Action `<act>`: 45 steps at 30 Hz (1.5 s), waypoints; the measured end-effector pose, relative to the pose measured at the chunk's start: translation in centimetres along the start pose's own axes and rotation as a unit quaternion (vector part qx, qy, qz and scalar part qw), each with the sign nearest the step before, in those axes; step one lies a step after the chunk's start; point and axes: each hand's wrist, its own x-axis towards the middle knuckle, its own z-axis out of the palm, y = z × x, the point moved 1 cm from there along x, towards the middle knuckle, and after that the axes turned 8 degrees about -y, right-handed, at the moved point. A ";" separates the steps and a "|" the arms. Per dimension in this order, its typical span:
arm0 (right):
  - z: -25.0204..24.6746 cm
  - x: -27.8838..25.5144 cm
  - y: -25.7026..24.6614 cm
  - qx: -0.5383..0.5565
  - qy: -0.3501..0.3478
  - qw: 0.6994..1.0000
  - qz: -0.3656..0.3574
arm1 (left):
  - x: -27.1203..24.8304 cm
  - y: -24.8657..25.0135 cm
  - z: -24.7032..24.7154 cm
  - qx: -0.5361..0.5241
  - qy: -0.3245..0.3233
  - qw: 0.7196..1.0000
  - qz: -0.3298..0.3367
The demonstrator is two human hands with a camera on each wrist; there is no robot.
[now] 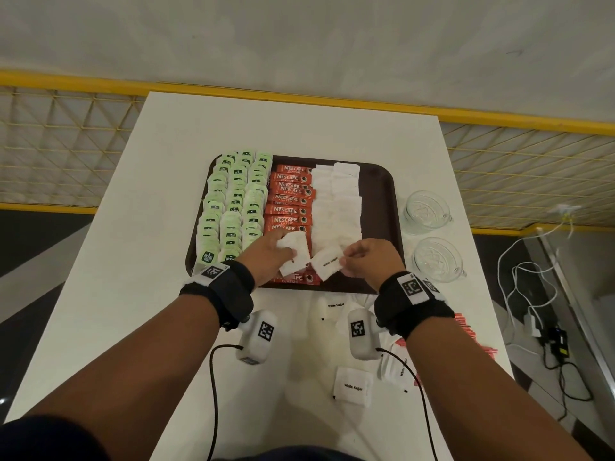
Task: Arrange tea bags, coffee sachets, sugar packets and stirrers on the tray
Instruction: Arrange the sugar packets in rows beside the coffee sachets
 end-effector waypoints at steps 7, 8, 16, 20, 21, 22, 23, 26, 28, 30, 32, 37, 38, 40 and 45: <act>0.7 0.9 1.8 0.040 0.052 0.996 0.067 | 0.0 -0.5 -0.6 -0.055 0.010 0.998 -0.017; 0.9 1.0 1.8 0.028 0.056 0.995 0.073 | 0.1 -0.7 -0.6 -0.055 0.014 0.998 -0.015; 1.2 1.5 1.5 -0.160 0.078 0.981 0.074 | -0.2 -0.9 -0.3 0.007 0.022 1.000 0.017; 1.1 0.8 0.7 -0.170 0.096 0.981 -0.020 | -0.4 -0.5 0.2 0.036 0.012 0.999 0.026; 1.2 0.4 0.2 -0.150 0.078 0.984 -0.051 | -0.5 -0.4 0.4 0.044 0.006 0.999 0.030; 1.4 0.1 -0.3 -0.128 0.053 0.987 -0.075 | -0.5 -0.3 0.5 0.055 -0.001 0.998 0.034; 1.6 -0.2 -0.8 -0.114 0.025 0.989 -0.092 | -0.5 -0.2 0.7 0.071 -0.009 0.997 0.038; 1.8 -0.8 -1.2 -0.116 -0.040 0.987 -0.102 | -0.5 0.1 1.5 0.114 -0.032 0.992 0.048; 1.8 -1.1 -1.1 -0.107 -0.059 0.988 -0.090 | -0.5 0.1 1.9 0.128 -0.042 0.989 0.056; 1.6 -1.4 -0.6 -0.073 -0.067 0.992 -0.074 | -0.4 -0.1 2.2 0.120 -0.047 0.990 0.059; 1.0 -1.6 0.2 -0.034 -0.056 0.996 -0.054 | -0.2 -0.2 2.4 0.100 -0.041 0.993 0.055; -0.9 -1.1 2.2 0.020 0.052 0.998 0.005 | 0.0 -0.2 2.1 0.047 -0.022 0.999 0.017; -1.1 -0.8 2.6 -0.002 0.074 0.997 0.019 | 0.0 -0.3 2.0 0.059 -0.019 0.998 0.013; -1.2 -0.2 3.1 -0.076 0.111 0.990 0.036 | 0.0 -0.2 1.8 0.092 -0.018 0.995 0.014; -0.7 0.3 3.0 -0.219 0.145 0.964 0.046 | 0.5 1.0 2.1 0.195 -0.027 0.979 0.046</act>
